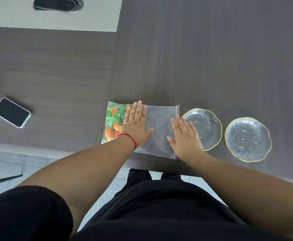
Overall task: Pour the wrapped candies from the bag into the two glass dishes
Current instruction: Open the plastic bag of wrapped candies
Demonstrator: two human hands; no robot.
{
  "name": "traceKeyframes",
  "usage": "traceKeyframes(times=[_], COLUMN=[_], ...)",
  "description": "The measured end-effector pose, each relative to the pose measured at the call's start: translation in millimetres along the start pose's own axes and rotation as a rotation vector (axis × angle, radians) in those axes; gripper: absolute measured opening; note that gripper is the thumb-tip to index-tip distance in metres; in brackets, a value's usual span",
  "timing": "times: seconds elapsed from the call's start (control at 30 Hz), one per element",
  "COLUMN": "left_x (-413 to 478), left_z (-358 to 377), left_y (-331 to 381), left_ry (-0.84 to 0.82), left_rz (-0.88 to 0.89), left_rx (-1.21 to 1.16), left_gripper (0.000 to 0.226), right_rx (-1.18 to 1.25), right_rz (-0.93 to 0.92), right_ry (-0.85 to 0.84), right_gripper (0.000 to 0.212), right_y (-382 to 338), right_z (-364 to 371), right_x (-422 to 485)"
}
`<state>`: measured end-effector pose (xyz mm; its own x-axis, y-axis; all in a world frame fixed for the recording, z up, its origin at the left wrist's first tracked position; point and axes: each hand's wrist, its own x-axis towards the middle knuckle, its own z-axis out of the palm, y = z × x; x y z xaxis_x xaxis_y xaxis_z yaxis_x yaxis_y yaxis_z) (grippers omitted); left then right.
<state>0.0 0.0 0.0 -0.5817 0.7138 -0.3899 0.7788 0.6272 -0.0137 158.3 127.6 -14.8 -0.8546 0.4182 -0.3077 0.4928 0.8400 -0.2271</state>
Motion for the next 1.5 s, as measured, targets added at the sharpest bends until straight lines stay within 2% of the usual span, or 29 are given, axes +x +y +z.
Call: traceKeyframes(times=[0.1,0.2,0.3,0.4,0.53,0.63,0.73,0.87,1.03,1.2,1.33,1.43,1.5], left_x=[-0.3,-1.9,-2.6,-6.0,-9.9,-17.5,-20.9,-26.8,-35.7,-39.8,-41.5,-43.5,-45.0], left_z=[1.5,4.5,1.1,-7.7,-34.0,-53.9,-53.1,-52.8,-57.3,-68.3,-67.4,-63.8,-64.0], left_y=[2.2,5.8,8.9,16.3,31.8,44.4,42.5,27.1,16.6,11.8,5.4,-0.1,-2.2], left_ry=[-0.065,-0.144,-0.187,-0.136,0.016,-0.119,-0.200,-0.228,-0.236,-0.305,-0.296,-0.257,-0.230], left_rz=[0.033,0.057,0.032,0.053,0.070,-0.097,-0.239,-0.381,-0.486,-0.553,-0.584,-0.496,-0.436], left_rx=[0.000,-0.031,-0.074,-0.165,-0.492,-0.900,-1.186,-1.436,-1.546,-1.730,-1.691,-1.660,-1.597], left_gripper=[0.084,0.082,0.078,0.073,0.044,0.026,0.011,0.011,0.010,0.012,0.012,0.012,0.017], right_rx=[0.044,0.016,0.255,0.421,0.715,0.976,1.105,1.070,0.968,0.968,1.048,1.088,1.039], right_rz=[0.183,0.290,0.356,0.347,0.365,0.402,0.388,0.353,0.222,0.200,0.183,0.218,0.230], right_ry=[0.122,0.005,-0.138,-0.206,-0.206,-0.183,-0.181,-0.150,-0.151,-0.156,-0.199,-0.178,-0.160], right_gripper=[0.057,0.041,0.035,0.031,0.020,0.007,0.013,0.020,0.024,0.029,0.023,0.006,0.015], right_y=[2.0,3.2,8.6,10.2,2.9,-9.7,-23.3,-39.9,-59.5,-65.0,-65.6,-66.5,-67.3], right_z=[-5.6,-15.2,-23.9,-30.2,-44.7,-53.3,-60.7,-68.4,-72.8,-76.1,-78.6,-82.3,-84.0], right_x=[0.2,5.8,11.7,11.1,9.8,7.4,6.3,7.7,7.7,8.7,8.3,9.2,10.5])
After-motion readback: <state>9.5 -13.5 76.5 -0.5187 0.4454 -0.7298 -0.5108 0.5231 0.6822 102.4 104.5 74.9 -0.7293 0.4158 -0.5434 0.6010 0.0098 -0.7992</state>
